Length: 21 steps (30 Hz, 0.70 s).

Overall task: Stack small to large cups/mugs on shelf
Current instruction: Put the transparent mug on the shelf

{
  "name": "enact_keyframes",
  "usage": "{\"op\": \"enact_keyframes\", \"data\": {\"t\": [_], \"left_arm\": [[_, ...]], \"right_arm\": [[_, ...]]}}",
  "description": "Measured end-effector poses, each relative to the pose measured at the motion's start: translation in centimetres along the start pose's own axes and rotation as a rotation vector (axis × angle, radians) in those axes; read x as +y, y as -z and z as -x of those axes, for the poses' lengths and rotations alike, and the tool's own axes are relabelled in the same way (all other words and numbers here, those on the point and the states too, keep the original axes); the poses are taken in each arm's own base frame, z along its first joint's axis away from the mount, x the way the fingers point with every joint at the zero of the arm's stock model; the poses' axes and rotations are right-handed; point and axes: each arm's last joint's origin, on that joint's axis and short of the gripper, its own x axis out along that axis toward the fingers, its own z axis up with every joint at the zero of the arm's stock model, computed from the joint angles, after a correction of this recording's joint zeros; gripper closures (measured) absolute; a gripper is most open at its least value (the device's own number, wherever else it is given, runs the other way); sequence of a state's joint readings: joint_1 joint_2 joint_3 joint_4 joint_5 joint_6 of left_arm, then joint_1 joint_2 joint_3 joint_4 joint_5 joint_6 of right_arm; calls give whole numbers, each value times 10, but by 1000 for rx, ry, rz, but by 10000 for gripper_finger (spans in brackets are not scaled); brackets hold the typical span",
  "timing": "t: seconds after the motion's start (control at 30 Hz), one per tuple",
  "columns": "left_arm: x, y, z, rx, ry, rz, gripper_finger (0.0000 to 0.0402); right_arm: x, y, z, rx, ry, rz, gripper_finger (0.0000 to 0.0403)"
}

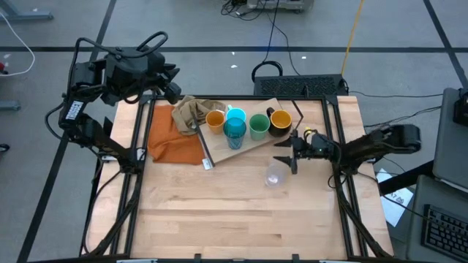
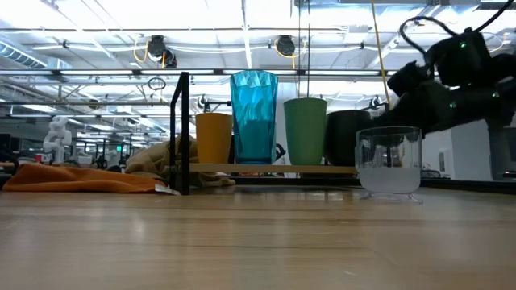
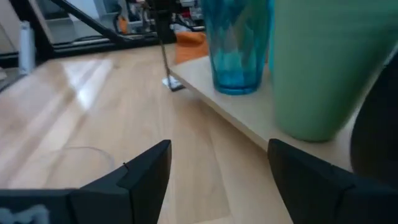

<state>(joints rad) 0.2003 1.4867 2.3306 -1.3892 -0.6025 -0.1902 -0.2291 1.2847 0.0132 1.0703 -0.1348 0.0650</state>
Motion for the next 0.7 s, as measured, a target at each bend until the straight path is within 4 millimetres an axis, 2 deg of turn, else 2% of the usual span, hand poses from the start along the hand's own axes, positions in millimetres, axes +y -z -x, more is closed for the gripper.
{"op": "enact_keyframes", "data": {"t": [0.13, 0.27, 0.33, 0.43, 0.6, 0.7], "left_arm": [[0, 2, 0, 18, -4, -9, 330], [-2, -7, 0, -60, 39, 47, 330], [-3, -9, 0, -77, 70, 28, 330], [-3, -9, 0, -74, 74, 3, 330], [-3, -7, 0, -59, 70, -35, 330], [-3, -7, 0, -60, 69, -65, 330]], "right_arm": [[3, -9, 8, -24, -25, 2, 145], [7, -36, 21, -217, -71, 18, 145], [8, -42, 28, -252, -76, 17, 145], [12, -83, 33, -297, -76, 40, 145], [20, -144, 51, -119, -66, 69, 145], [24, -182, 69, -128, -67, 41, 145]]}}
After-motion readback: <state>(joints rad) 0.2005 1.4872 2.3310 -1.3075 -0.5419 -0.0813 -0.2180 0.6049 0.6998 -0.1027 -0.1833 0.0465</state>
